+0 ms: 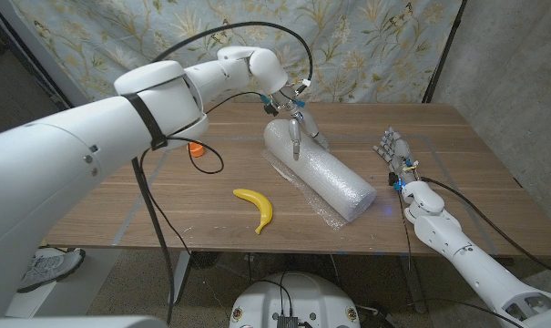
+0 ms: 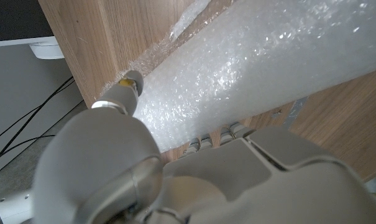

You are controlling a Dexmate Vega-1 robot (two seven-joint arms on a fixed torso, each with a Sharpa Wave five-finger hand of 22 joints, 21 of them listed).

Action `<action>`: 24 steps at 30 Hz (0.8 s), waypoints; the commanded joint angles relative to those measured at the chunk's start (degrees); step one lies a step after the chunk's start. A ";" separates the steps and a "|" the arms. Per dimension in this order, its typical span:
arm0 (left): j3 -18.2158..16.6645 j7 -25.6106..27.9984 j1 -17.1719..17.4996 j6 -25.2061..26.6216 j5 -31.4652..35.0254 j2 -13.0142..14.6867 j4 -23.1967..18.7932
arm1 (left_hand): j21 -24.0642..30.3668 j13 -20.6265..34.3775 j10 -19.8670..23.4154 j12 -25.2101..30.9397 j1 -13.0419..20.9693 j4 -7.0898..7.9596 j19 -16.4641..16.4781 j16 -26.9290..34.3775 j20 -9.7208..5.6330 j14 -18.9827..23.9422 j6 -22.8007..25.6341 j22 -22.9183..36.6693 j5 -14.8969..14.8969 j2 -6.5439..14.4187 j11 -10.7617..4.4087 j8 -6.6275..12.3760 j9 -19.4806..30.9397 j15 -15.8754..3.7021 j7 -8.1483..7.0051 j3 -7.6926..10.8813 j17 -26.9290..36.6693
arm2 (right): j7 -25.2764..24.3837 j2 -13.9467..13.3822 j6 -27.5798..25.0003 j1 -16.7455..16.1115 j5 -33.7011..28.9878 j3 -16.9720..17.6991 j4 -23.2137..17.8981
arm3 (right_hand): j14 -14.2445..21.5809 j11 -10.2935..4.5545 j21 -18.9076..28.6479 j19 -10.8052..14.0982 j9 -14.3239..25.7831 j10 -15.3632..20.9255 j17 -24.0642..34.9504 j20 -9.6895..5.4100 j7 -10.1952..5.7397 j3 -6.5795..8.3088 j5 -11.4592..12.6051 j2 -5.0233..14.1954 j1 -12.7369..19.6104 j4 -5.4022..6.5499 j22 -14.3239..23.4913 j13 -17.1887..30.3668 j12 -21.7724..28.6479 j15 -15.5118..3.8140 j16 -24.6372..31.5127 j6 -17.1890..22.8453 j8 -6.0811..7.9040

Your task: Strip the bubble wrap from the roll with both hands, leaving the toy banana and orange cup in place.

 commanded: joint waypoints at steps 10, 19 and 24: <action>0.69 1.61 0.27 -2.64 1.49 0.16 -1.23 | 0.21 0.23 -5.13 0.58 -0.02 0.06 -0.59 0.39 0.06 -3.34 -5.25 0.17 -0.09 0.67 0.68 0.50 0.11 0.30 0.35 -0.51 0.28 | 0.29 0.03 0.26 -1.50 0.99 0.51 0.15 | -0.10 0.17 0.30 0.14 0.22 -0.15 0.13 0.41 -0.15 0.23 0.41 0.21 -0.38 -0.29 0.06 0.26 0.36 0.45 0.28 0.04 0.30; -0.29 2.10 0.78 -3.69 2.51 1.96 -5.14 | 0.27 0.24 -5.14 0.66 -0.06 0.08 -0.53 0.42 0.12 -3.27 -5.25 0.17 -0.09 0.72 0.64 0.49 0.11 0.38 0.35 -0.67 0.28 | 0.83 0.12 0.35 -1.40 1.22 0.47 0.45 | -0.17 0.15 0.31 0.13 0.22 -0.22 0.12 0.47 -0.21 0.21 0.42 0.24 -0.42 -0.31 0.06 0.26 0.36 0.45 0.28 0.01 0.30; -0.87 1.52 1.95 -2.94 3.20 3.76 -8.64 | 0.31 0.25 -5.13 0.71 -0.08 0.07 -0.47 0.44 0.17 -3.23 -5.24 0.17 -0.10 0.72 0.66 0.49 0.12 0.30 0.41 -0.76 0.28 | 0.79 0.11 0.33 -1.56 1.41 0.61 0.59 | -0.18 0.15 0.31 0.12 0.22 -0.25 0.12 0.48 -0.24 0.21 0.42 0.27 -0.43 -0.31 0.06 0.26 0.36 0.51 0.29 0.01 0.30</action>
